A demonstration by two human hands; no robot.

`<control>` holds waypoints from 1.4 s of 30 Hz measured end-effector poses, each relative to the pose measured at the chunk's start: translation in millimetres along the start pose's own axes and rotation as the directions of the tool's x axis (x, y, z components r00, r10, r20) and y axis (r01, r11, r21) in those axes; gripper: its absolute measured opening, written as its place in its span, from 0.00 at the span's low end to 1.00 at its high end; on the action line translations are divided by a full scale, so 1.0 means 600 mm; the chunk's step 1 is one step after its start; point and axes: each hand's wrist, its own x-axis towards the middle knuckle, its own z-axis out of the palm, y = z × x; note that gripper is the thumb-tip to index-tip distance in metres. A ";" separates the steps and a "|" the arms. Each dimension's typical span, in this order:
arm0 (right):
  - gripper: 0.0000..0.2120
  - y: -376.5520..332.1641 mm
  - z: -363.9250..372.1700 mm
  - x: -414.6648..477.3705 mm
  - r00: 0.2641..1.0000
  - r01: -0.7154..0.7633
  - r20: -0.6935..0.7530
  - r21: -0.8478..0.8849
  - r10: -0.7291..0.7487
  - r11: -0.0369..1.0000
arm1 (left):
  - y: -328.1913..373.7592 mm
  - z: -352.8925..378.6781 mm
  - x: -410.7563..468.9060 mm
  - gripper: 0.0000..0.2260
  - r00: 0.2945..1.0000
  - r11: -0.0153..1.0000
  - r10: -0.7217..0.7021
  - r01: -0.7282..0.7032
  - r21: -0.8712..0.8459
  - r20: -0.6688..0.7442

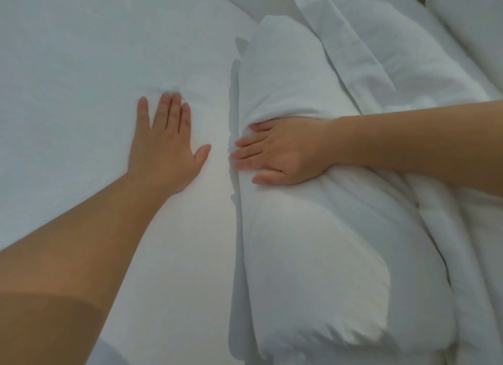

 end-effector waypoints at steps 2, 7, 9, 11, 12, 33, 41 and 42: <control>0.27 0.035 -0.009 0.019 0.997 -0.071 0.024 -0.004 0.071 0.997 | 0.002 0.002 0.013 0.36 1.000 1.000 -0.002 0.002 -0.002 -0.003; 0.25 0.161 -0.022 0.055 0.962 -0.268 0.076 0.082 0.262 0.960 | 0.003 0.008 0.029 0.36 1.000 1.000 -0.014 0.014 -0.003 -0.016; 0.24 0.206 -0.020 0.054 0.937 -0.346 0.089 0.121 0.337 0.931 | 0.005 0.006 0.031 0.36 1.000 1.000 -0.017 0.017 -0.001 -0.001; 0.23 0.235 -0.019 0.054 0.918 -0.397 0.076 0.153 0.390 0.905 | 0.004 0.005 0.032 0.36 1.000 1.000 -0.019 0.019 0.002 0.020; 0.23 0.242 -0.017 0.056 0.917 -0.400 0.069 0.168 0.394 0.901 | 0.002 0.005 0.030 0.36 0.999 1.000 -0.022 0.022 -0.002 0.033; 0.28 0.223 -0.041 0.059 0.908 -0.413 0.134 0.115 0.398 0.903 | 0.199 -0.112 -0.082 0.31 0.969 0.250 0.163 0.142 -0.958 0.186; 0.32 0.177 -0.006 0.009 0.681 -0.659 0.021 0.453 0.732 0.601 | 0.215 -0.134 -0.218 0.33 0.957 0.212 0.154 0.213 -0.954 0.247; 0.33 0.168 -0.003 0.007 0.590 -0.679 0.045 0.568 0.806 0.466 | 0.216 -0.138 -0.230 0.34 0.951 0.204 0.146 0.242 -0.949 0.274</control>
